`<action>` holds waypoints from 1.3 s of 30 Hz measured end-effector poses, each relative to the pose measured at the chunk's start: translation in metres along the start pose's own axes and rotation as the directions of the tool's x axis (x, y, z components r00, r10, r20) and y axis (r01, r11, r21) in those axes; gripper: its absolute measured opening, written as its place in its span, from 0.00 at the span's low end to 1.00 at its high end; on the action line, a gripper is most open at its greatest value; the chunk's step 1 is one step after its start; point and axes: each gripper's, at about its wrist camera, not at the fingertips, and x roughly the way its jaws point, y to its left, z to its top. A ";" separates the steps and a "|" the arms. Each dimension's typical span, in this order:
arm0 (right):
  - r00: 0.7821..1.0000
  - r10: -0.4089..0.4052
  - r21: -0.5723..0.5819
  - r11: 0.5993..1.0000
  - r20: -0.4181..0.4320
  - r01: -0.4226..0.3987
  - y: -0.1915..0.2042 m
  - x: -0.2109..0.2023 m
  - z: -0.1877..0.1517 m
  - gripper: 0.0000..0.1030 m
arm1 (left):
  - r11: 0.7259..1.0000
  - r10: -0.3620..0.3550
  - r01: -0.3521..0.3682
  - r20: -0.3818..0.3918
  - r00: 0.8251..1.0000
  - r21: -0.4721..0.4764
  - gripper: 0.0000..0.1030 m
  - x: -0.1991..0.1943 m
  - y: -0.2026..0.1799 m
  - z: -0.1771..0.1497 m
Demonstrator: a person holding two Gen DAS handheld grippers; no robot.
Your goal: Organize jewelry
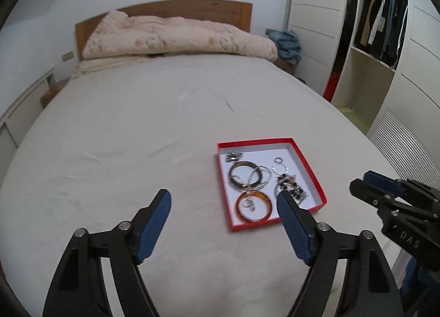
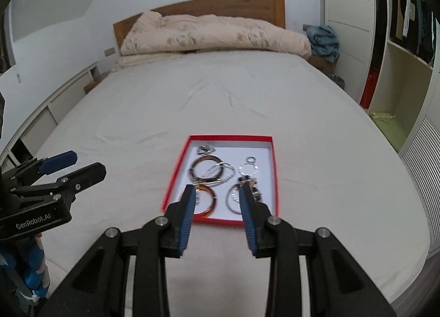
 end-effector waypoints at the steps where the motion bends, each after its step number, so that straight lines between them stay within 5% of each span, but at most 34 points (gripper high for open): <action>1: 1.000 0.005 -0.004 1.000 0.006 -0.005 0.006 -0.007 -0.002 0.30 | 1.000 0.018 -0.018 0.008 1.000 -0.006 0.79 -0.012 0.006 -0.005; 10: 0.998 0.036 -0.066 0.997 0.050 -0.033 0.057 -0.062 -0.029 0.30 | 0.992 0.120 -0.117 0.070 0.990 -0.048 0.82 -0.091 0.041 -0.039; 18: 0.995 0.047 -0.079 0.996 0.091 -0.040 0.085 -0.096 -0.049 0.31 | 0.973 0.220 -0.210 0.125 0.967 -0.091 0.85 -0.147 0.064 -0.065; 23: 0.992 0.042 -0.074 0.997 0.116 -0.034 0.096 -0.112 -0.064 0.39 | 0.960 0.269 -0.251 0.171 0.948 -0.124 0.86 -0.181 0.071 -0.083; 39: 0.983 0.066 -0.120 0.992 0.169 -0.046 0.125 -0.151 -0.087 0.40 | 0.939 0.337 -0.305 0.264 0.903 -0.155 0.89 -0.237 0.068 -0.109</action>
